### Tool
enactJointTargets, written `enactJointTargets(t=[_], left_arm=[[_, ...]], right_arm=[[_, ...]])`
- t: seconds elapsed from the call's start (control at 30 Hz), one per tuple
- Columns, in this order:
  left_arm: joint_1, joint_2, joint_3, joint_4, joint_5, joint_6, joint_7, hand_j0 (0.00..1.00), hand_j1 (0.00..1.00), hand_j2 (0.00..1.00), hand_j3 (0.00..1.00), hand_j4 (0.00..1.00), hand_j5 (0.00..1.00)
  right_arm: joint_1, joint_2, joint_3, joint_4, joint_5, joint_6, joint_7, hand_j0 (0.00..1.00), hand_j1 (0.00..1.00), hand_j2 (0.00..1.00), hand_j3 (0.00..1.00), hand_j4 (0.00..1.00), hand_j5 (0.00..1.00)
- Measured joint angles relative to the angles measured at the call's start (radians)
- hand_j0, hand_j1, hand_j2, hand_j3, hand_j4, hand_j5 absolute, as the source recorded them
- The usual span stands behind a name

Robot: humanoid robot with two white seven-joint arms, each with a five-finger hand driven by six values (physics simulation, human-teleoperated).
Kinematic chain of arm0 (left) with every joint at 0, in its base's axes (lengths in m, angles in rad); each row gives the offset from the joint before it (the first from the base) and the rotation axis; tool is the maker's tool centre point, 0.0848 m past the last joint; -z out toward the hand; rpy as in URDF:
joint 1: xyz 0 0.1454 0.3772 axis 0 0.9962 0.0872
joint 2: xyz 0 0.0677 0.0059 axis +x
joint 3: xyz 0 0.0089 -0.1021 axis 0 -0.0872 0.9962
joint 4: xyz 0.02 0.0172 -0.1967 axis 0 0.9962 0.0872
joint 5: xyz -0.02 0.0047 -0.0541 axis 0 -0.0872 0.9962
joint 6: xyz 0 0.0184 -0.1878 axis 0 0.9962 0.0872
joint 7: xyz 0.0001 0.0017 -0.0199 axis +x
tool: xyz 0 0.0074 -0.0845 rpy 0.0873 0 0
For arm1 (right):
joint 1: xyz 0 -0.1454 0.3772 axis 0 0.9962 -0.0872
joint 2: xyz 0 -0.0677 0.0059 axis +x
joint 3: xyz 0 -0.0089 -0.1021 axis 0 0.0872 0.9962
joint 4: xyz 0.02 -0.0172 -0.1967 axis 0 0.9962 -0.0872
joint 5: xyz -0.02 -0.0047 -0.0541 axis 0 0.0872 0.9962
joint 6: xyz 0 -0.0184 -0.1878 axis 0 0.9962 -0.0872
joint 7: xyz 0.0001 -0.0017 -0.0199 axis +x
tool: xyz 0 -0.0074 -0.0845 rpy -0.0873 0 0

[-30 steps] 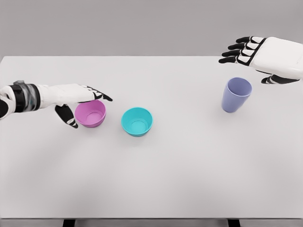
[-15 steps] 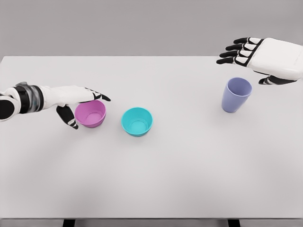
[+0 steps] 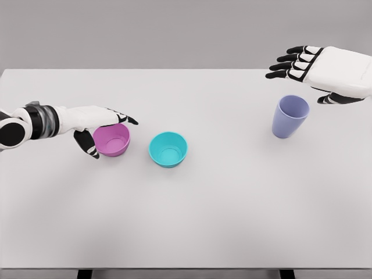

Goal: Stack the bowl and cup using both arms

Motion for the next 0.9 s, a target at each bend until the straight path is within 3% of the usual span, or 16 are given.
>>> enactJointTargets(t=[0.9], left_arm=[[0.012, -0.045, -0.009, 0.075, -0.035, -0.007, 0.000, 1.00, 1.00, 1.00, 1.00, 1.00, 1.00]], right_arm=[[0.000, 0.000, 0.000, 0.000, -0.001, 0.000, 0.000, 1.00, 1.00, 1.00, 1.00, 1.00, 1.00]])
